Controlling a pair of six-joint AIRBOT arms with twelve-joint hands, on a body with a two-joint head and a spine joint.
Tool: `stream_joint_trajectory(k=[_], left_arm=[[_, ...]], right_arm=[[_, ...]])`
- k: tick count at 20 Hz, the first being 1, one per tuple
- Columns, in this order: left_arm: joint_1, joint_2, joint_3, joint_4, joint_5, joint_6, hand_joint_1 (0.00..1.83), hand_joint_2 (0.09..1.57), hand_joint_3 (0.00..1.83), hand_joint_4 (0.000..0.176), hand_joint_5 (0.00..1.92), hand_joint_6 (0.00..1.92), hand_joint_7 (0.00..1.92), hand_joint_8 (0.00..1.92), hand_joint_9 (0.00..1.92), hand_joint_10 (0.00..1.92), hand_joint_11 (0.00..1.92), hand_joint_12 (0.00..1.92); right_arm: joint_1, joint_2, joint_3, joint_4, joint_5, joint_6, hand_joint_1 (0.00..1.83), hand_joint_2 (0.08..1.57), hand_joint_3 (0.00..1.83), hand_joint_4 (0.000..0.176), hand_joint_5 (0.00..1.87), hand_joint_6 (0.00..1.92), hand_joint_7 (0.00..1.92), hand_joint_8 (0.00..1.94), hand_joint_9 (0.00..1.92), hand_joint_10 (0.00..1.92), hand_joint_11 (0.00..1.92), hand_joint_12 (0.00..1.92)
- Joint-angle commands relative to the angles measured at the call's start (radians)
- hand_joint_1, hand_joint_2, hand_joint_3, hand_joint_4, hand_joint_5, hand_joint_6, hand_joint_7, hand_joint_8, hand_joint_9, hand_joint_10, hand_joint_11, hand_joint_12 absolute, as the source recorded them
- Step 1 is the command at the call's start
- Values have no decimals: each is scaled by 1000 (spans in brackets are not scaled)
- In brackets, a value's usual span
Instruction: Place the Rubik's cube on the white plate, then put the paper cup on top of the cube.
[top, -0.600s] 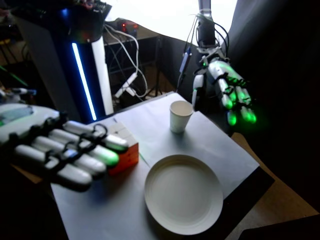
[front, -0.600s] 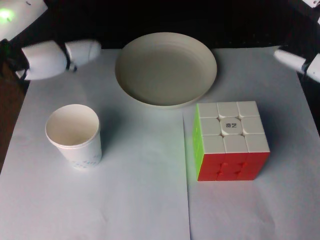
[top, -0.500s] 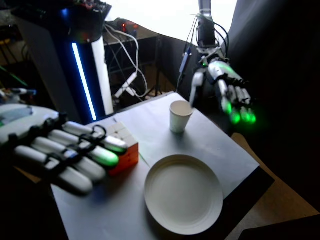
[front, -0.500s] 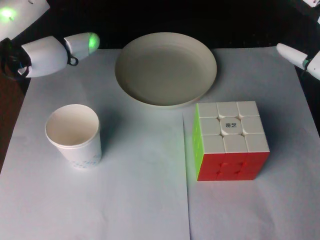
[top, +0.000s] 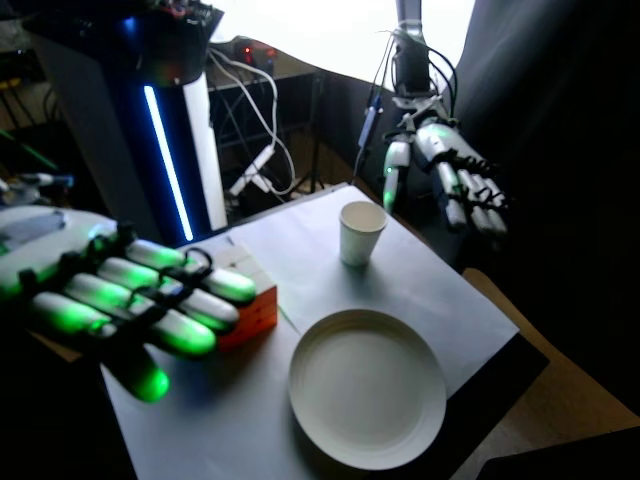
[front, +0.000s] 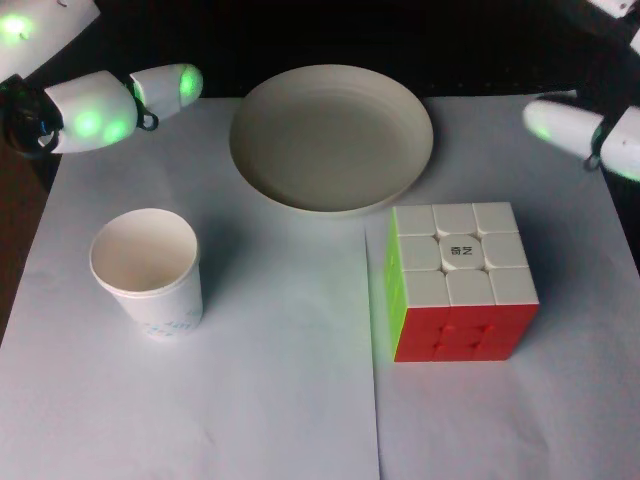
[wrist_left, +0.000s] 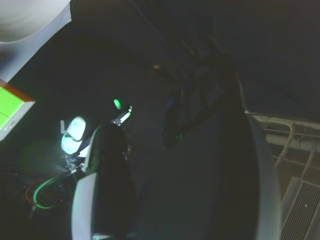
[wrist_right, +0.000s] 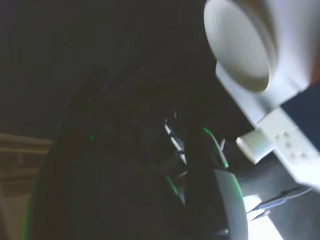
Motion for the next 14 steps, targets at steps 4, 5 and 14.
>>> stream_joint_trajectory(k=[4, 5, 14], left_arm=[[-13, 7, 8, -27, -129, -2, 331, 1380, 3, 78, 80, 2, 21, 1, 3, 1, 0, 553], [-13, 7, 8, -30, -130, -2, 312, 1384, 3, 79, 82, 2, 28, 3, 8, 3, 0, 552], [-12, 7, 9, -43, -127, -2, 334, 1382, 1, 73, 101, 1, 50, 1, 26, 3, 0, 549]], right_arm=[[-59, 1, 19, -71, 180, 232, 477, 1065, 0, 40, 0, 0, 0, 0, 0, 0, 0, 9], [-73, 1, 21, -81, 189, 272, 502, 1044, 0, 42, 0, 0, 0, 0, 0, 0, 0, 0], [-157, -80, 19, -165, 190, 409, 644, 984, 0, 0, 0, 0, 0, 0, 0, 0, 2, 1]])
